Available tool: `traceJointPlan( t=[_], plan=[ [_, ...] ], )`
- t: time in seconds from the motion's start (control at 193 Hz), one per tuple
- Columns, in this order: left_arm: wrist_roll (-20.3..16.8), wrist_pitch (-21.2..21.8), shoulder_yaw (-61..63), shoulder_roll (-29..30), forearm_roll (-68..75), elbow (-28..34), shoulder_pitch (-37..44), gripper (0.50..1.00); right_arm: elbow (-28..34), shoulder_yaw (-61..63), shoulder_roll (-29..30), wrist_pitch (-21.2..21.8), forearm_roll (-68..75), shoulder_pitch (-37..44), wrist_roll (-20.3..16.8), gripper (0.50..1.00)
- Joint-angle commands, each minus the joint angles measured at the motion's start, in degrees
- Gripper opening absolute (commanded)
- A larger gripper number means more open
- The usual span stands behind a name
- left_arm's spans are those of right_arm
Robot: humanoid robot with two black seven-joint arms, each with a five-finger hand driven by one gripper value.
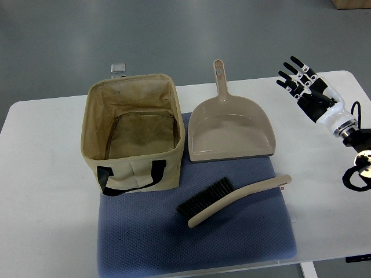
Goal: Put pink broom in yellow bag with right hand
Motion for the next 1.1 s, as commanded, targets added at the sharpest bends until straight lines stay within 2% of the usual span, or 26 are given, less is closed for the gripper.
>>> traceJointPlan(
  t=[0.0, 1.096],
  plan=[
    [0.00, 0.08, 0.00, 0.00, 0.00, 0.03, 0.00, 1.000, 0.00, 0.00, -0.12, 0.00, -0.01, 0.08, 0.00, 0.928],
    [0.00, 0.08, 0.00, 0.00, 0.00, 0.03, 0.00, 1.000, 0.43, -0.53, -1.00, 0.18, -1.50, -0.10, 0.00, 0.928]
  ],
)
